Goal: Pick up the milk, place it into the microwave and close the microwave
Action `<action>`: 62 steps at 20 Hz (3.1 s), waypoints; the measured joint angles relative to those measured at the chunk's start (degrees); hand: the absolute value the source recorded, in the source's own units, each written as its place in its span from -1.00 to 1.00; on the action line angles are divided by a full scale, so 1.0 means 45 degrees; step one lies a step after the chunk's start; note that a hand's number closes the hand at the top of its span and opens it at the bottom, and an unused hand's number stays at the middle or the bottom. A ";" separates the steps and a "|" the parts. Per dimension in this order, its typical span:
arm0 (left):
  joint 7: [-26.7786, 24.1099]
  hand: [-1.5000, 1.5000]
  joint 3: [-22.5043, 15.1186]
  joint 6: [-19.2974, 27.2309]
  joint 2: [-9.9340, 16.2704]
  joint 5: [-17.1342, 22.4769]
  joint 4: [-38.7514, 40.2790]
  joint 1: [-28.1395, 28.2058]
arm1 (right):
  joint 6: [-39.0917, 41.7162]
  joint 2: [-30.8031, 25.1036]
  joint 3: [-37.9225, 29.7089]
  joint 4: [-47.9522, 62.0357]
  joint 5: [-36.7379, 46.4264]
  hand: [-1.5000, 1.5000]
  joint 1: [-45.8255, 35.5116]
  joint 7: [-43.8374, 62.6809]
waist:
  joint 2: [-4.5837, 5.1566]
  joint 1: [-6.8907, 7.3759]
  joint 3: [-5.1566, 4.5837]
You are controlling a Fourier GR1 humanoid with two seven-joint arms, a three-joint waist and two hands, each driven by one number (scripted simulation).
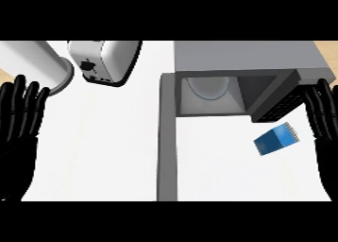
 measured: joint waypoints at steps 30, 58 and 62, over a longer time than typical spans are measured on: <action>0.2608 -1.00 0.6160 -0.4975 0.1655 0.9352 -0.2172 0.3721 | 0.2371 -0.1190 -0.4009 0.1572 -0.2231 -1.00 0.1098 -0.0277 | 0.0045 0.0428 -0.0061; 0.3385 -1.00 0.9128 -0.7541 0.1175 1.2231 -0.2214 0.5355 | 0.0909 -0.2163 -0.4779 1.6765 0.2127 -1.00 -0.2041 -0.9969 | 0.0081 0.0501 -0.0046; 0.3596 -1.00 0.9288 -0.7876 0.0954 1.2257 -0.2209 0.5388 | 0.0829 -0.2344 -0.4861 1.8913 0.2266 -1.00 -0.2831 -1.1354 | 0.0086 0.0507 -0.0045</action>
